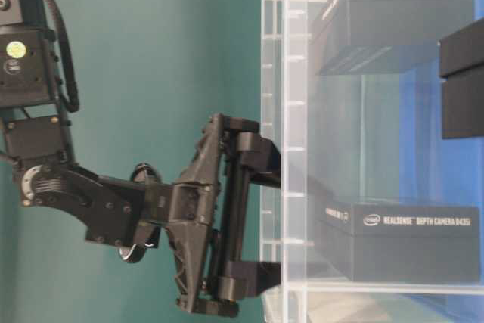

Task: Take the box out of the case with the right arm.
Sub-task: 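Lower the open right gripper around the left black box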

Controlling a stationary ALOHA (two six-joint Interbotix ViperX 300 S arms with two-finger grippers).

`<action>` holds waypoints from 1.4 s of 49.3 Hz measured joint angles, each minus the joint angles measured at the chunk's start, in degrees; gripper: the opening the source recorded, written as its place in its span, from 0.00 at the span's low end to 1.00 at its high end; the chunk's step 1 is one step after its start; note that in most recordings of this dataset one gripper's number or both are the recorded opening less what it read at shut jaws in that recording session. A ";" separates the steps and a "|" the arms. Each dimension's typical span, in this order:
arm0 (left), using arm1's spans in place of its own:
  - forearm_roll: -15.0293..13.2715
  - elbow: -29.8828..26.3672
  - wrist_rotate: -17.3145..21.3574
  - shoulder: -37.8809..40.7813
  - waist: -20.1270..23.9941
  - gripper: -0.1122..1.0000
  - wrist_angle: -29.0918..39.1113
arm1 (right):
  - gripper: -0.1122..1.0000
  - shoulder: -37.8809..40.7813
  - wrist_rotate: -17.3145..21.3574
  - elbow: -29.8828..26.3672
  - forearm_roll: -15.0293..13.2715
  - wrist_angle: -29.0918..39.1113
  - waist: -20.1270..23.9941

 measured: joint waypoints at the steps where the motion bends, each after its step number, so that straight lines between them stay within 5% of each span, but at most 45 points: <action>1: 0.00 0.00 0.00 0.00 0.00 0.10 0.00 | 0.89 0.18 0.00 0.18 0.09 -0.44 0.00; 50: 0.00 0.18 -0.35 0.00 0.00 0.10 0.00 | 0.89 2.29 1.23 3.43 0.09 -4.83 -0.35; 61: 0.00 0.18 -0.44 0.00 0.00 0.10 0.00 | 0.76 2.37 4.83 3.52 0.18 -4.75 -0.35; 69: 0.00 0.35 -0.35 0.00 0.00 0.10 0.00 | 0.75 2.29 5.71 3.43 0.18 -4.66 -0.35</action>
